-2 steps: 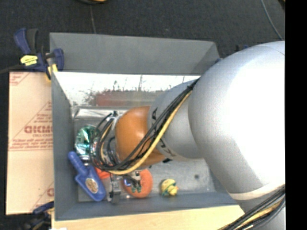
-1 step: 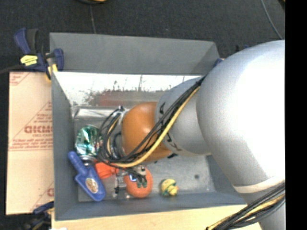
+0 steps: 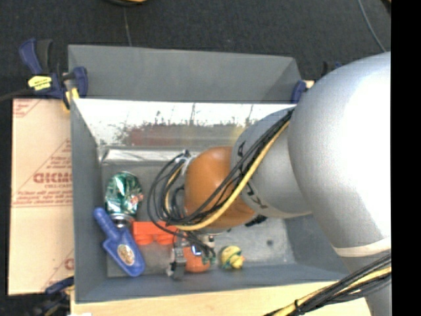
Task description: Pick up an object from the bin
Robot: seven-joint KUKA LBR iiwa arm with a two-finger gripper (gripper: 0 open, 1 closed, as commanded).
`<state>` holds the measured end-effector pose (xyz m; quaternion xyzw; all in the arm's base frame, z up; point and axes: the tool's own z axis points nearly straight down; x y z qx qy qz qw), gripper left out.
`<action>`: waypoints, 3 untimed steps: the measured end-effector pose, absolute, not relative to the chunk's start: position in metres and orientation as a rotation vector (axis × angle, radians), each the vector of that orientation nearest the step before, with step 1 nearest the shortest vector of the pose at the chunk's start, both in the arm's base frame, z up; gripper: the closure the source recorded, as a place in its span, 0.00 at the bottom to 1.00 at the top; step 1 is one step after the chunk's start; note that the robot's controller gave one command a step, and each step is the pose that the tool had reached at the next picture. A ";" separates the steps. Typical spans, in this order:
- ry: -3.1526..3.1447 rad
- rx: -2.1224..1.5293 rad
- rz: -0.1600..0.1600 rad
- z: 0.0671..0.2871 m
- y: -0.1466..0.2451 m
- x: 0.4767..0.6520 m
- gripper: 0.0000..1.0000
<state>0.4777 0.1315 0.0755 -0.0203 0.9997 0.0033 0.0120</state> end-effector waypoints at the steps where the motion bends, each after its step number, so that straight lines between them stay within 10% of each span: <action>1: 3.117 0.037 0.013 0.071 0.095 0.486 0.00; 2: 3.113 0.200 0.016 0.070 0.069 0.484 1.00; 3: 3.113 0.202 0.016 0.070 0.069 0.484 1.00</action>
Offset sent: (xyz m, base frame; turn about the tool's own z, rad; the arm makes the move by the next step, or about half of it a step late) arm 0.0059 -0.0622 -0.0055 0.1678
